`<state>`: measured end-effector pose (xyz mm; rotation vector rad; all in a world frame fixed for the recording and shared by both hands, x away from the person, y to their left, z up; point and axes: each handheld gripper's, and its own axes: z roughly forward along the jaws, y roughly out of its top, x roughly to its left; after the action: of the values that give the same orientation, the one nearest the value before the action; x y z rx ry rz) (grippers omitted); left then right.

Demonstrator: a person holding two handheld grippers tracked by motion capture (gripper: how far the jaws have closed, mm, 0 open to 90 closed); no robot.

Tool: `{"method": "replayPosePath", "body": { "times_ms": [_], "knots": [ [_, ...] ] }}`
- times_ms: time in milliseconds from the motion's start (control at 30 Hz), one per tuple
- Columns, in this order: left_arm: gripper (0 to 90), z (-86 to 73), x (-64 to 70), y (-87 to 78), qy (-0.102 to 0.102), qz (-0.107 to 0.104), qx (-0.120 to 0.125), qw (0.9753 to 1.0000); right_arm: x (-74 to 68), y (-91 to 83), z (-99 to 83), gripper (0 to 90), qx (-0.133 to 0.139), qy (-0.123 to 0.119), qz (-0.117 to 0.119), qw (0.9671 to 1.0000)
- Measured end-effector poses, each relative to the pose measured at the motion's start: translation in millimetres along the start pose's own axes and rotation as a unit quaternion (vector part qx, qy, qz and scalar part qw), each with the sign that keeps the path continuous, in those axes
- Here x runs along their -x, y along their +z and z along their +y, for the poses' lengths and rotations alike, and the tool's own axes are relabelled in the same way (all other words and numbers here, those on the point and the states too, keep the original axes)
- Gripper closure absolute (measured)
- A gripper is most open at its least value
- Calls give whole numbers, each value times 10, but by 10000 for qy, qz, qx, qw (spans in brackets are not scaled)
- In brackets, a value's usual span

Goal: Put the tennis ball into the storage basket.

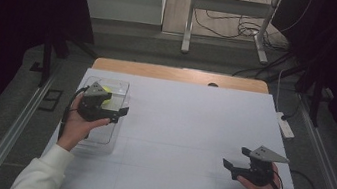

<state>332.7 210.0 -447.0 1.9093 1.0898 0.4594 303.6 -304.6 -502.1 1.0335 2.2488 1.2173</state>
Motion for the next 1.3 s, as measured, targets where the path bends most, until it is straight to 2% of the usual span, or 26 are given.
{"method": "replayPosePath", "body": {
  "times_ms": [167, 367, 467, 900, 1233, 1300],
  "knots": [
    [136, -104, 99, -31, 41, -58, -15, 10000, -2, -6, 0, 143, 6, 1, 4, 10000],
    [138, -248, 183, -126, -75, -220, 104, 9997, -7, -9, 1, 143, 22, 11, 22, 10000],
    [138, -321, 214, -178, -64, -190, 105, 9997, -9, -12, 3, 143, 18, -5, 12, 10000],
    [140, -536, 237, -283, -195, -145, 136, 9996, -1, -35, 12, 143, 125, 44, 27, 9999],
    [140, -585, 252, -251, -143, -172, 64, 9997, -6, -63, 20, 144, 245, 16, 20, 9997],
    [141, -578, 238, -263, -203, -188, 108, 9996, -6, -65, 19, 144, 252, 19, 21, 9997]
  ]
}}
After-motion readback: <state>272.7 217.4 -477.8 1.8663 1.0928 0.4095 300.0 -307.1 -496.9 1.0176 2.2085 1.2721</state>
